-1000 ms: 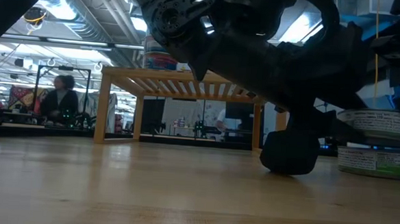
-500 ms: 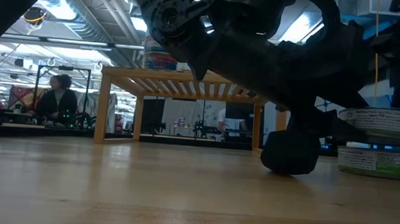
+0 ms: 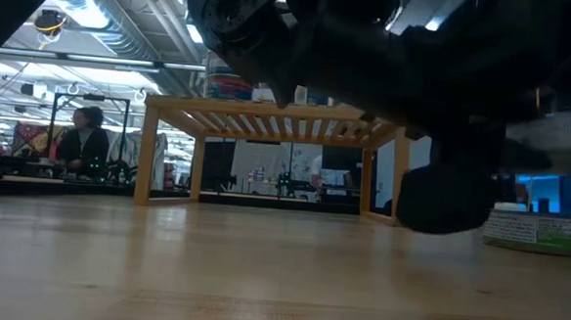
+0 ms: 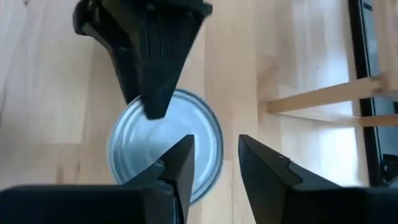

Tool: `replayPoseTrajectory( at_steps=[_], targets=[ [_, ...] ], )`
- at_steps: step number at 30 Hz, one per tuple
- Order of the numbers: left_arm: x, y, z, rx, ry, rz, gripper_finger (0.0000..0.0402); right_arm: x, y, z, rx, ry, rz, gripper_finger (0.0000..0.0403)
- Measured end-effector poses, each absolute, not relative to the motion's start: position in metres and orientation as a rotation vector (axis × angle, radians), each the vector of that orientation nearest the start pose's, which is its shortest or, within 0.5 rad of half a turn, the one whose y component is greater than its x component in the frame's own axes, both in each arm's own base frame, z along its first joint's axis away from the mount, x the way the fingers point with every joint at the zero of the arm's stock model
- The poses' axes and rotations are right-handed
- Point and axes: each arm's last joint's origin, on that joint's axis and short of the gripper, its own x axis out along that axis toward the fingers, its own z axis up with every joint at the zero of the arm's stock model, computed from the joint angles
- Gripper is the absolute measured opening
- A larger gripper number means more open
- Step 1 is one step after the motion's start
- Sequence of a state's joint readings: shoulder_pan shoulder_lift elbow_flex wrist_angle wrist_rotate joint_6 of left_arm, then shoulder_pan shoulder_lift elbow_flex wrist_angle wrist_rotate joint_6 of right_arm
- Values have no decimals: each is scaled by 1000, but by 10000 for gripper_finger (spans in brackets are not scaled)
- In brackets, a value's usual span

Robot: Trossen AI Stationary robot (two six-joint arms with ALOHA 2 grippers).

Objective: Stack canned seafood by type on shelf
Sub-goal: Stack the green tuna can on top of the green tuna can on the shelf

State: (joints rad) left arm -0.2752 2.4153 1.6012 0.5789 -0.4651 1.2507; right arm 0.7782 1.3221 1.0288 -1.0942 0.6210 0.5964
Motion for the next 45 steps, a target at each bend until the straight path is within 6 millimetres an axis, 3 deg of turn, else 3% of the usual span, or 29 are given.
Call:
replayPoseTrajectory(
  at_steps=[17,25,34,45],
  targets=[
    [501,-119,157,1403,427,388,139,147,113,299,-333,713,-340,127],
    [497,-103,194,1395,456,524,138,136,98,316,-277,524,-467,127],
    [491,-70,234,1412,563,668,139,132,93,322,-300,455,-521,127],
    [485,-48,238,1382,768,780,140,148,67,321,-289,503,-691,127]
  ],
)
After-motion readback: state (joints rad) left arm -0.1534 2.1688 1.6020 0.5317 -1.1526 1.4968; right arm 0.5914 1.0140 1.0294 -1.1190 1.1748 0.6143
